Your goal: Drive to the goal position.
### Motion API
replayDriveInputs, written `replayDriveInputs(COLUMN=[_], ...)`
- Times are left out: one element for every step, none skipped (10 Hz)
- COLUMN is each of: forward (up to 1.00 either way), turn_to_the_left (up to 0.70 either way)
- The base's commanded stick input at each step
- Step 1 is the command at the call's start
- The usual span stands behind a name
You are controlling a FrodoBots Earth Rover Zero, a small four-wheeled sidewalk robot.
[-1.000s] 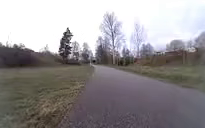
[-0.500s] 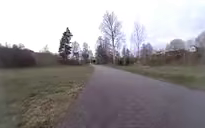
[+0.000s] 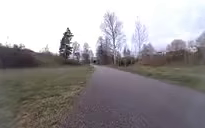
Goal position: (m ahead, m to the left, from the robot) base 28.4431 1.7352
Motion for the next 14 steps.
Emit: replayDriveInputs(forward=[0.70,0.70,0.70,0.70,0.70,0.70,0.70,0.70,0.70,0.70,0.70,0.70,0.70,0.70], turn_to_the_left=[0.00,0.00,0.00,0.00,0.00,0.00,0.00,0.00,0.00,0.00,0.00,0.00,0.00,0.00])
